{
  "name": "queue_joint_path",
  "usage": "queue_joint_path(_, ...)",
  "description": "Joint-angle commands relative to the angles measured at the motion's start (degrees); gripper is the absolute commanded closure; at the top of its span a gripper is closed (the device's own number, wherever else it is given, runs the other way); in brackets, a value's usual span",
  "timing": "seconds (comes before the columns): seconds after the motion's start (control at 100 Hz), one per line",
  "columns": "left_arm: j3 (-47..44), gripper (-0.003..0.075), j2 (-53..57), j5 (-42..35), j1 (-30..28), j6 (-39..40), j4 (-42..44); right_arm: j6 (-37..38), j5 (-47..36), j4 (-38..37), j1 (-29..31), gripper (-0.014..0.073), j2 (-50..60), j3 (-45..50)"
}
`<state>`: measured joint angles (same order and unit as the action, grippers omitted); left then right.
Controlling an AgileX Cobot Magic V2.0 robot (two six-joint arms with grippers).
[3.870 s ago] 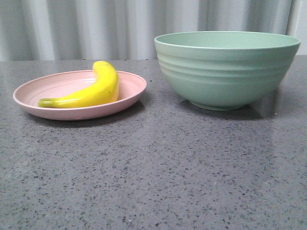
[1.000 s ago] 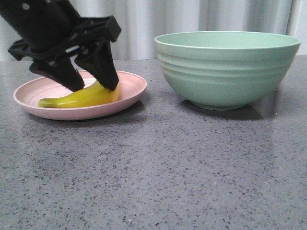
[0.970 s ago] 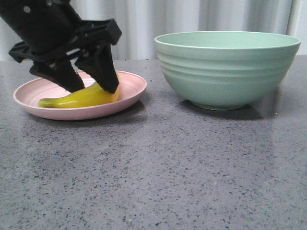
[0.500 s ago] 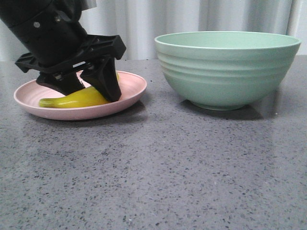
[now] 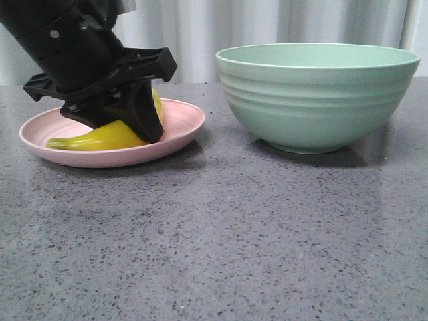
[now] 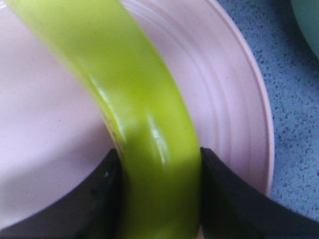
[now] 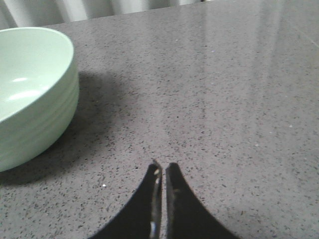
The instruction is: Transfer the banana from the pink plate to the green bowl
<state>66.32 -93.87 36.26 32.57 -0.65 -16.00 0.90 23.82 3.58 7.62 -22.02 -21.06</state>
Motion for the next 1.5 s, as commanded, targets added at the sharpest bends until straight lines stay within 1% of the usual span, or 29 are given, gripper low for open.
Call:
queue_joint_path(0.0,2.3,0.0739,1.7,1.9,0.5,0.1,-0.5,-0.3,-2.6,0.2,-1.0,0.0673,-0.8,-3.2)
queue_joint_path(0.09,3.9,0.0739,2.3,3.8,0.5,0.1,0.9,-0.5,0.7,0.2,-2.6,0.0673,-0.8,-5.4)
queue_joint_path(0.28,6.7,0.0739,7.0,4.2,0.5,-0.4,1.5,-0.9,5.1,0.2,-5.7,0.0672,-1.4,-11.3)
queue_joint_path(0.35,7.0,0.0739,9.6,4.2,0.6,-1.3,1.5,-1.2,7.9,0.2,-7.1,0.0652,-3.0,-14.4)
queue_joint_path(0.4,7.0,0.0739,11.5,4.1,0.7,-2.0,1.5,-1.7,10.3,0.7,-8.2,0.0615,-4.7,-16.7)
queue_joint_path(0.45,7.0,0.0739,13.4,4.1,1.3,-3.2,1.5,-2.1,12.0,1.8,-9.5,0.0558,-6.7,-19.4)
queue_joint_path(0.57,7.0,0.0739,16.4,5.4,3.8,-6.3,1.5,-2.4,14.3,6.2,-13.2,0.0360,-12.8,-24.8)
queue_joint_path(0.62,7.0,0.0739,17.0,5.8,5.3,-6.9,1.5,-2.4,14.6,8.2,-14.9,0.0297,-15.7,-27.0)
queue_joint_path(0.71,7.0,0.0739,17.6,5.9,8.5,-7.2,1.5,-2.4,14.7,11.6,-18.2,0.0232,-21.3,-31.0)
queue_joint_path(0.87,7.0,0.0739,17.3,4.2,14.4,-7.2,1.5,-2.4,13.1,16.6,-23.9,0.0219,-30.9,-38.1)
queue_joint_path(0.98,7.0,0.0739,17.3,2.4,17.0,-7.2,1.6,-2.4,10.1,18.3,-27.1,0.0165,-36.9,-42.3)
queue_joint_path(1.03,7.0,0.0739,17.3,2.0,17.2,-7.2,1.6,-2.4,9.7,19.3,-27.8,0.0150,-40.1,-44.3)
queue_joint_path(1.24,7.0,0.0739,16.5,2.4,17.2,-7.2,1.3,-2.4,11.7,26.1,-28.2,0.0151,-50.5,-51.7)
queue_joint_path(1.49,7.0,0.0739,16.3,2.5,17.2,-7.2,1.2,-2.4,12.2,27.7,-28.2,0.0151,-57.8,-55.4)
